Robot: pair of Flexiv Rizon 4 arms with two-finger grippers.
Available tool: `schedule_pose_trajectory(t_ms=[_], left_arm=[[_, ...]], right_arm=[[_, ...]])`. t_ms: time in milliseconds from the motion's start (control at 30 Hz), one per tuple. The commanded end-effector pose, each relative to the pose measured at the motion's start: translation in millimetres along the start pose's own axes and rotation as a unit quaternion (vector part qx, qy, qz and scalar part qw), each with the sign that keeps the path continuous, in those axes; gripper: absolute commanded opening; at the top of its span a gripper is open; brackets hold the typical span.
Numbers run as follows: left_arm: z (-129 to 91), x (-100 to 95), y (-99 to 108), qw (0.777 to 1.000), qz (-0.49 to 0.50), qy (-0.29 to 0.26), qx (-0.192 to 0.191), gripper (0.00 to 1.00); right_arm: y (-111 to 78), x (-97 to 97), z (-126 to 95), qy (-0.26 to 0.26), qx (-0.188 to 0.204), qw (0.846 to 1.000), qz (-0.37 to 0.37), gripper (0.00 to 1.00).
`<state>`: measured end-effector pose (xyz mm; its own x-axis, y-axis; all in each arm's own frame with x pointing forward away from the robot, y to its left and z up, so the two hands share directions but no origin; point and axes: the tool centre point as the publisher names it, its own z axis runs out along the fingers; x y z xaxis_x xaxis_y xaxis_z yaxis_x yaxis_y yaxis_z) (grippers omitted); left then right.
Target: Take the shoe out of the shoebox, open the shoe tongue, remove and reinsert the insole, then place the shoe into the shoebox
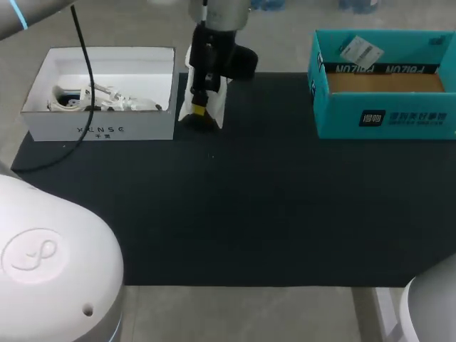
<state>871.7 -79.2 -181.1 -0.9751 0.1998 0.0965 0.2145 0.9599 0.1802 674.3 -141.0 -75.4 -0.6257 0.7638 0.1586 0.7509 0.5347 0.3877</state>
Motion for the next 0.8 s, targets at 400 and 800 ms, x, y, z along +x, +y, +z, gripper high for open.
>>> schedule_pose_trajectory(t_ms=[400,800], left_arm=[[34.0,-50.2,216.1,0.999,-0.037,0.009,0.039,0.0],[44.8,-84.8,289.0,0.996,-0.069,0.024,0.049,0.0]], right_arm=[[3.1,-1.6,-0.3,0.001,0.004,1.0,0.0,1.0],[3.1,-1.6,-0.3,0.001,0.004,1.0,0.0,1.0]])
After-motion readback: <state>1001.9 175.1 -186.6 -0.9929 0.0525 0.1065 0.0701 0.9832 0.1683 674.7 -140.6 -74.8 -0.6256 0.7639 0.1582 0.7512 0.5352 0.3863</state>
